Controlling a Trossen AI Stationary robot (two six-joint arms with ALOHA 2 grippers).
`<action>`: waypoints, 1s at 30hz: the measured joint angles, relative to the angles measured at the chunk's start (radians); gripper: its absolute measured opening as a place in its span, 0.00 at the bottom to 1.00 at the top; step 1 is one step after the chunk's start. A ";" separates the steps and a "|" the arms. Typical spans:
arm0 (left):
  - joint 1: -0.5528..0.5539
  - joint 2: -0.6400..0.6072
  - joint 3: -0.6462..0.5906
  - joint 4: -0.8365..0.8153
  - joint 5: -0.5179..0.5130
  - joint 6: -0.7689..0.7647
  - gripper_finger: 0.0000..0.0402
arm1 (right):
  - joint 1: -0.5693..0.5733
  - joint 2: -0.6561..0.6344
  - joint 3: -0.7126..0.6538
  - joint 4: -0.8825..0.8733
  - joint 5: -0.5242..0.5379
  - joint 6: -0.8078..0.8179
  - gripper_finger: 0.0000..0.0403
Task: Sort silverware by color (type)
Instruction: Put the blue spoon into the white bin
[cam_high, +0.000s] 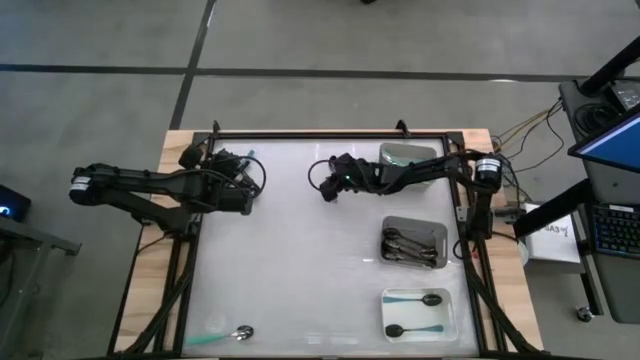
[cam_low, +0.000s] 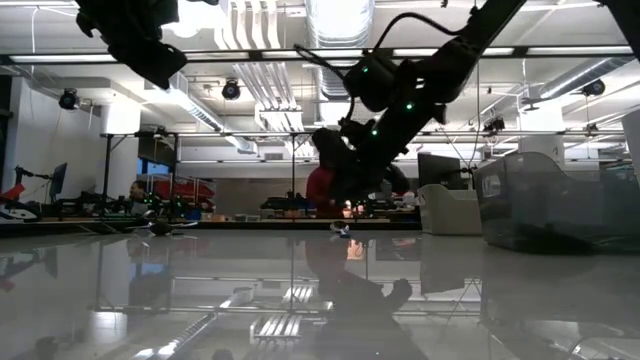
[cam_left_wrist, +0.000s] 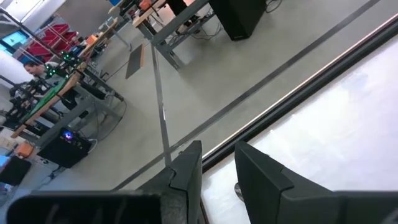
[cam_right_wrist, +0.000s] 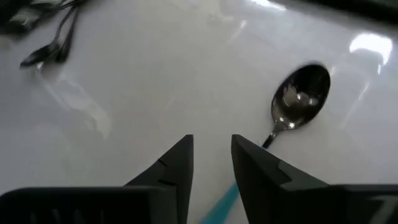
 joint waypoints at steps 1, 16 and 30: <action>0.000 0.000 0.000 0.000 0.000 0.006 0.20 | -0.004 0.011 0.015 -0.020 0.000 0.044 0.26; 0.000 0.000 -0.002 -0.005 -0.001 0.082 0.20 | -0.017 0.158 0.291 -0.417 0.003 0.144 0.34; 0.000 0.000 -0.002 -0.018 -0.012 0.111 0.20 | -0.047 0.201 0.321 -0.486 0.080 0.152 0.30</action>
